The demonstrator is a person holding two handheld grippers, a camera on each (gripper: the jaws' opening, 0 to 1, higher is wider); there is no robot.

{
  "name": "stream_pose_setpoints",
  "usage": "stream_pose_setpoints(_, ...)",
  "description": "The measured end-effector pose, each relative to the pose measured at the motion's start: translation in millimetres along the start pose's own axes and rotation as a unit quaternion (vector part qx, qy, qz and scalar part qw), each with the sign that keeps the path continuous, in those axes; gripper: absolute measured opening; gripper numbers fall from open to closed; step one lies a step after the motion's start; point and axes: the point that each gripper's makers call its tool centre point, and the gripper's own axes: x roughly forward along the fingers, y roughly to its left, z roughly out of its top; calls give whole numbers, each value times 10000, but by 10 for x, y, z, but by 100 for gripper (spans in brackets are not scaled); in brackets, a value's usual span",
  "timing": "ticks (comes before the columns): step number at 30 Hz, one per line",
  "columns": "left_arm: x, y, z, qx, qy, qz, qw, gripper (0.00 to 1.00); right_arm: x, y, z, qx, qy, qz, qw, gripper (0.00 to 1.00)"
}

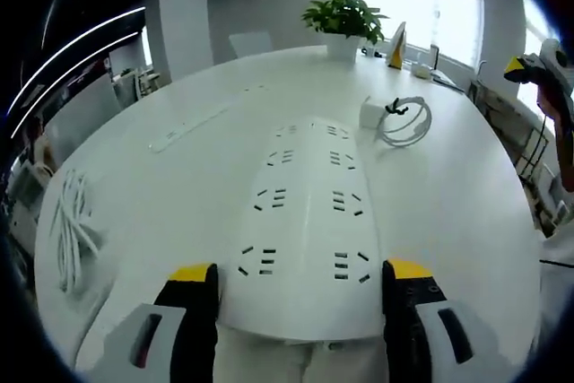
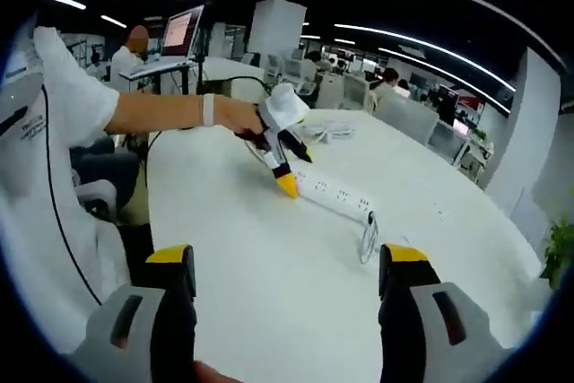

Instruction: Straighten the power strip on the desk, plug the charger into it

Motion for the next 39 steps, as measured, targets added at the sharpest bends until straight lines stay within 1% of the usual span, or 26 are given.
stream_pose_setpoints(1,0,0,1,-1,1,2,10000,75,47,-63,72,-3,-85,83,9999,82)
stream_pose_setpoints(3,-1,3,0,4,6,-3,10000,75,135,-217,220,-135,-226,123,9996,83)
stream_pose_setpoints(4,0,5,0,5,8,-9,10000,75,186,-301,285,-277,-236,136,9992,83)
stream_pose_setpoints(6,7,17,1,7,26,-23,10000,75,297,-470,390,-727,-194,174,9970,83)
stream_pose_setpoints(7,9,22,2,4,33,-29,10000,75,382,-549,456,-925,-181,296,9951,82)
stream_pose_setpoints(8,29,75,19,-2,41,-36,10000,75,447,-613,504,-817,-165,336,9960,82)
stream_pose_setpoints(9,31,79,18,-6,52,-38,10000,75,518,-669,556,-731,-156,417,9963,82)
stream_pose_setpoints(11,26,68,-4,-2,53,-40,10000,75,661,-757,643,-864,-145,590,9944,82)
stream_pose_setpoints(12,34,84,-1,1,47,-38,10000,75,708,-791,663,-877,-109,608,9942,84)
stream_pose_setpoints(15,59,132,13,7,37,-44,10000,75,909,-940,691,-1289,165,672,9892,84)
stream_pose_setpoints(16,51,138,5,12,55,-44,10000,75,977,-996,675,-1308,318,640,9888,84)
stream_pose_setpoints(17,51,150,3,9,84,-49,10000,75,1059,-1008,634,-1352,536,722,9867,82)
stream_pose_setpoints(19,60,155,3,4,126,-65,9999,75,1166,-999,572,-1491,805,877,9816,80)
stream_pose_setpoints(20,52,134,-7,9,133,-61,9999,75,1238,-1023,520,-1624,1008,881,9776,80)
stream_pose_setpoints(22,47,126,-16,13,141,-60,9999,75,1372,-1045,320,-1864,1640,1013,9634,85)
stream_pose_setpoints(23,49,132,-14,16,140,-62,9999,75,1445,-1066,227,-1991,1901,1065,9554,86)
stream_pose_setpoints(24,46,122,-18,19,139,-63,9999,75,1522,-1113,157,-2112,2108,1028,9489,86)
stream_pose_setpoints(26,46,119,-18,24,137,-67,9999,75,1656,-1202,28,-2531,2487,1015,9294,85)
stream_pose_setpoints(27,47,121,-17,26,133,-67,9999,75,1729,-1249,-27,-2608,2683,995,9220,85)
stream_pose_setpoints(28,45,116,-18,27,129,-68,9999,75,1761,-1269,-42,-2659,2747,1008,9185,84)
stream_pose_setpoints(29,46,118,-17,26,129,-67,9999,75,1806,-1305,-59,-2747,2835,1022,9131,84)
stream_pose_setpoints(32,43,114,-18,18,133,-56,9999,75,1943,-1356,-78,-2832,2926,1115,9065,84)
stream_pose_setpoints(33,42,113,-18,16,132,-52,9999,75,1977,-1371,-99,-2885,2984,1182,9021,83)
stream_pose_setpoints(35,43,113,-17,18,141,-51,9999,75,2054,-1431,-115,-3130,3076,1217,8903,82)
stream_pose_setpoints(38,43,111,-16,21,172,-49,9998,75,2153,-1464,-145,-3294,3164,1255,8807,78)
stream_pose_setpoints(39,43,111,-16,20,176,-49,9998,75,2171,-1477,-184,-3328,3267,1263,8756,78)
